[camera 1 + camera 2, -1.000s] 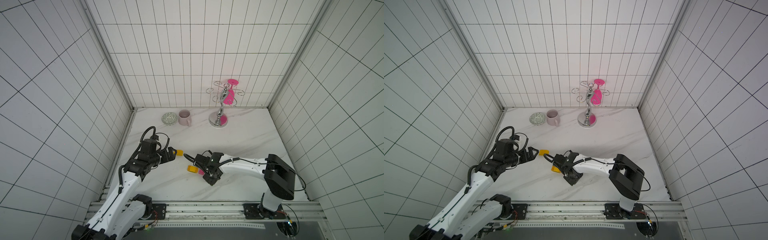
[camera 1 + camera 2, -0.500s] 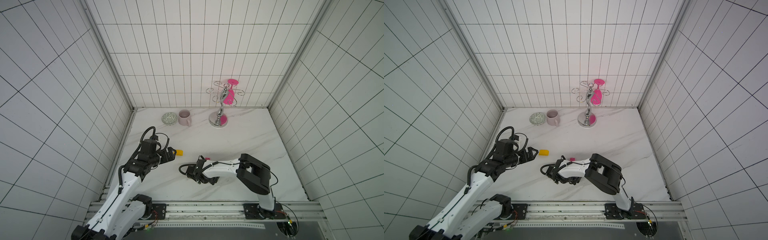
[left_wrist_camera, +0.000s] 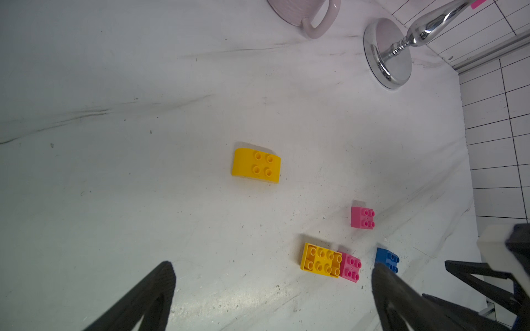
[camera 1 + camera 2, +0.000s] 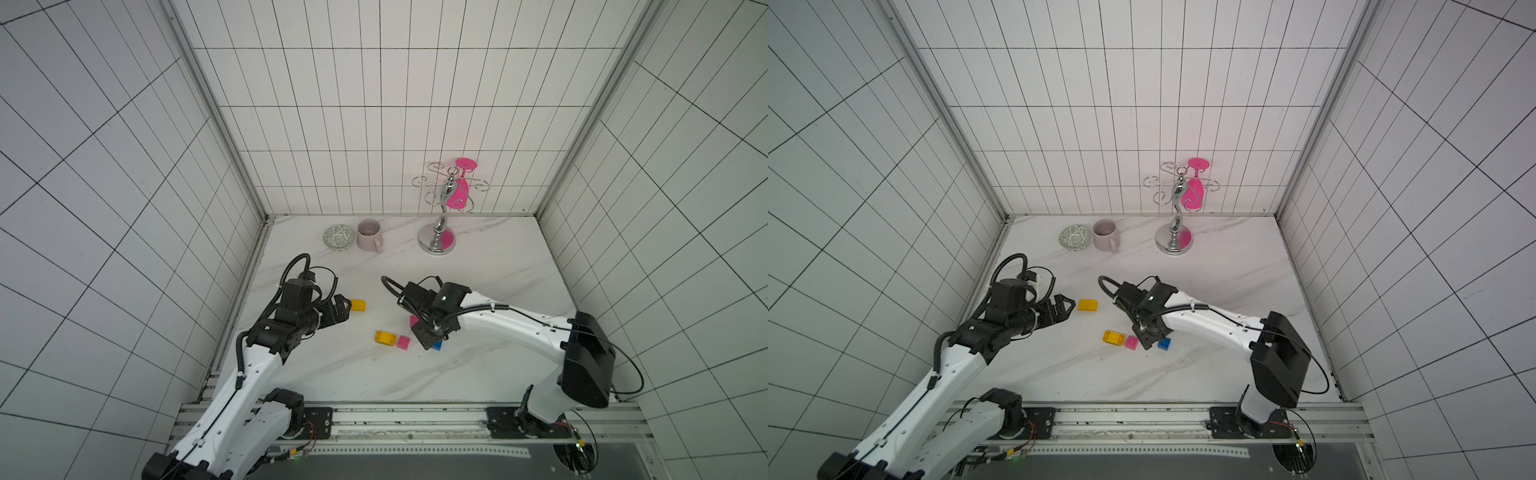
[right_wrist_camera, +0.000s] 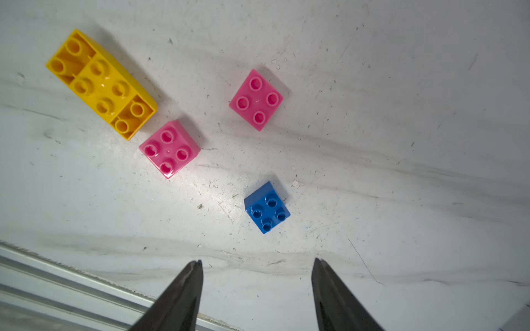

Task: Assemble the letter s with lego
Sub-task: Adjust the lego brick at the center of the board, then pick up the lego brick from the center of the board.

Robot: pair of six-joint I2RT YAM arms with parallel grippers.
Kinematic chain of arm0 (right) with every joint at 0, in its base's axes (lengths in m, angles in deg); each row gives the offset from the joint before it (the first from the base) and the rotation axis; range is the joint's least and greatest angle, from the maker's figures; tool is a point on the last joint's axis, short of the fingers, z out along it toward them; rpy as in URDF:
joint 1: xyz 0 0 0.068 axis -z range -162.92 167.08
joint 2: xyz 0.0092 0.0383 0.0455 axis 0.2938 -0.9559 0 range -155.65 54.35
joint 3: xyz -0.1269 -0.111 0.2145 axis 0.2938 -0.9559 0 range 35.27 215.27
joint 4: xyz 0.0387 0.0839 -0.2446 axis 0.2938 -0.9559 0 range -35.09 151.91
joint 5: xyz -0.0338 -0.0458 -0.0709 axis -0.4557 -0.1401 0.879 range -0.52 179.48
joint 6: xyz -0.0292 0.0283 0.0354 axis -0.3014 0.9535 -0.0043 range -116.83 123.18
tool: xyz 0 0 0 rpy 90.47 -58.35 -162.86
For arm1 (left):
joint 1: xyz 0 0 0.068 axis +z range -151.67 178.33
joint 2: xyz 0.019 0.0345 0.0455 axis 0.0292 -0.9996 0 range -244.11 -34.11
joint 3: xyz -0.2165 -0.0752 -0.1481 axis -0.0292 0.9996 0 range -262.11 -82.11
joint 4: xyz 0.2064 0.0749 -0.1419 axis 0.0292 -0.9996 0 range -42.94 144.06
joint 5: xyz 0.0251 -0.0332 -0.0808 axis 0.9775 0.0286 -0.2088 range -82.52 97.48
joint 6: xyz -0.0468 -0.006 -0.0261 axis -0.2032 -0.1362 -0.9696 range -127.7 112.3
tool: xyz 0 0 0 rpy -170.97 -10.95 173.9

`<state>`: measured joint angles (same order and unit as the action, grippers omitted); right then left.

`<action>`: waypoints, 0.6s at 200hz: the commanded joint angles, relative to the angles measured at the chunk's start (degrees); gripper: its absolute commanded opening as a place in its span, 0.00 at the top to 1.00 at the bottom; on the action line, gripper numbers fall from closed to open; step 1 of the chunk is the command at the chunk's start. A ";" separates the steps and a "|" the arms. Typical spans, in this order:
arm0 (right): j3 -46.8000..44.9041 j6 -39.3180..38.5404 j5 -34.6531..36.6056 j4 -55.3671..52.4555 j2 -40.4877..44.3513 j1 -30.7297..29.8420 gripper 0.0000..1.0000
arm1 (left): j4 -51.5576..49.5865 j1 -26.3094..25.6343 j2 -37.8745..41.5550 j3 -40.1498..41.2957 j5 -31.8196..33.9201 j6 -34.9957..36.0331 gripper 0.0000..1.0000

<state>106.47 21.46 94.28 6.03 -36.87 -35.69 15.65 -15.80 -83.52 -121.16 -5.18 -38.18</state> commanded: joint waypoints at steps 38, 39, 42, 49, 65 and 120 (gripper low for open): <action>-6.43 -12.10 -16.77 1.90 -2.37 6.17 0.36 | 0.61 0.06 0.66 -0.53 0.28 -0.11 0.01; -6.47 -12.11 -16.72 1.95 -2.55 6.18 0.36 | 0.62 0.07 0.64 -0.51 0.23 -0.11 0.01; -6.44 -12.19 -16.52 2.15 -2.89 6.19 0.36 | 0.62 0.07 0.59 -0.57 0.22 -0.06 0.01; -6.30 -12.43 -16.14 2.44 -3.81 6.27 0.36 | 0.70 0.07 0.55 -0.50 0.27 -0.10 0.01; -5.82 -13.01 -15.21 2.96 -5.89 6.37 0.36 | 0.71 0.07 0.45 -0.50 0.36 0.03 0.01; -5.03 -13.97 -10.08 3.66 -9.45 7.13 0.36 | 0.80 0.07 0.45 -0.42 0.34 0.11 0.01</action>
<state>101.07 9.48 81.25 9.68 -44.83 -29.37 15.67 -15.80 -83.52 -121.16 -5.21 -38.15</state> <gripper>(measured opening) 0.637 0.986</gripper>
